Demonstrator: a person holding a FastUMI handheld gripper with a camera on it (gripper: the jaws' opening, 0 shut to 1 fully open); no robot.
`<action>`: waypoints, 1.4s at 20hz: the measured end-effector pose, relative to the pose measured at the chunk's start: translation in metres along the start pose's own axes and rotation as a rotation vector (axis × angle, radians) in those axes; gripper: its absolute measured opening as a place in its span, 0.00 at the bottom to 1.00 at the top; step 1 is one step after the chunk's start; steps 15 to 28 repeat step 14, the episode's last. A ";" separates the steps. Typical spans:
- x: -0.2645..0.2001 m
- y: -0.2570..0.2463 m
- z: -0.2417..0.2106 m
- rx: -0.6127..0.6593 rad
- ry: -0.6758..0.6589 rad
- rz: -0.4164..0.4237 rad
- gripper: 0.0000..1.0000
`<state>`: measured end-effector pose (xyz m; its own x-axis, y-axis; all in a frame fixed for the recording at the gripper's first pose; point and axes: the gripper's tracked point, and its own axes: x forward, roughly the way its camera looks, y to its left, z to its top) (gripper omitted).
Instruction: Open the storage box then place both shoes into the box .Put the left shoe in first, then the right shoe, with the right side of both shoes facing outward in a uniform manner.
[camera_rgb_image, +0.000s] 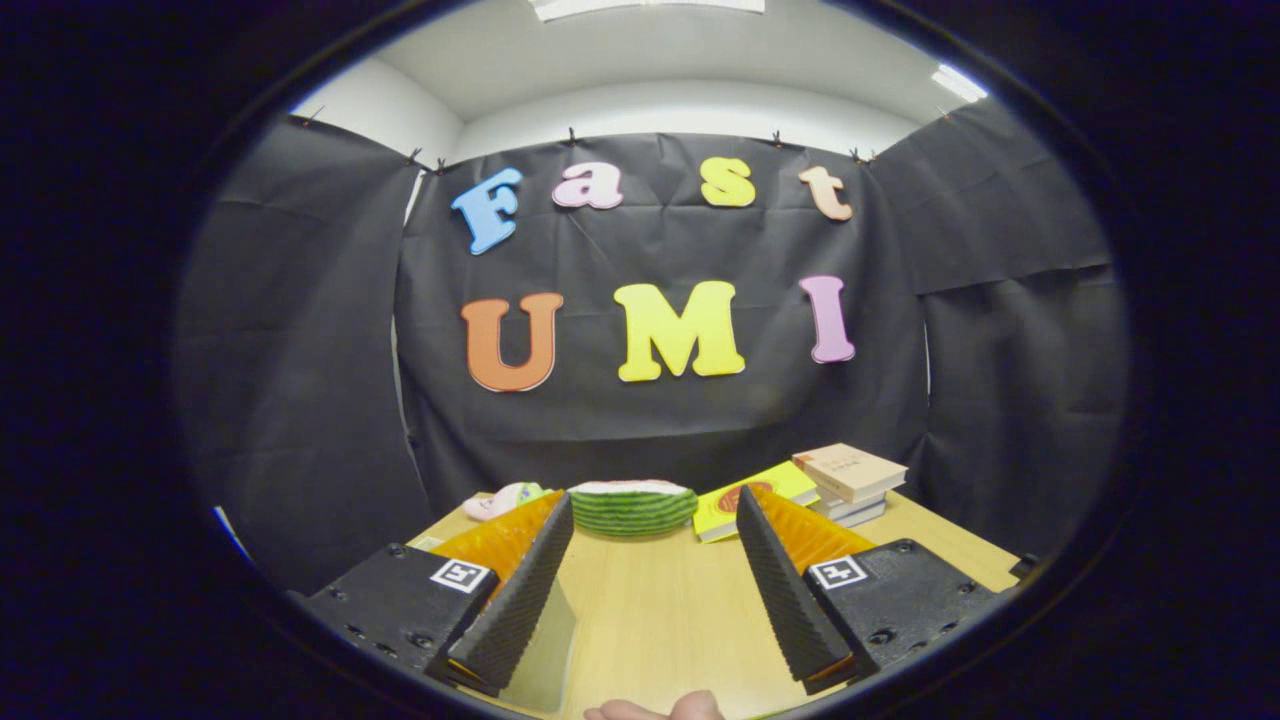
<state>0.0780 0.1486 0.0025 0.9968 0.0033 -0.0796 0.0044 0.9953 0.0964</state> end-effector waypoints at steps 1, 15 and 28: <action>-0.001 0.002 0.003 0.000 -0.004 0.002 1.00; -0.019 -0.004 0.020 0.013 -0.038 -0.036 1.00; -0.019 -0.004 0.020 0.013 -0.038 -0.036 1.00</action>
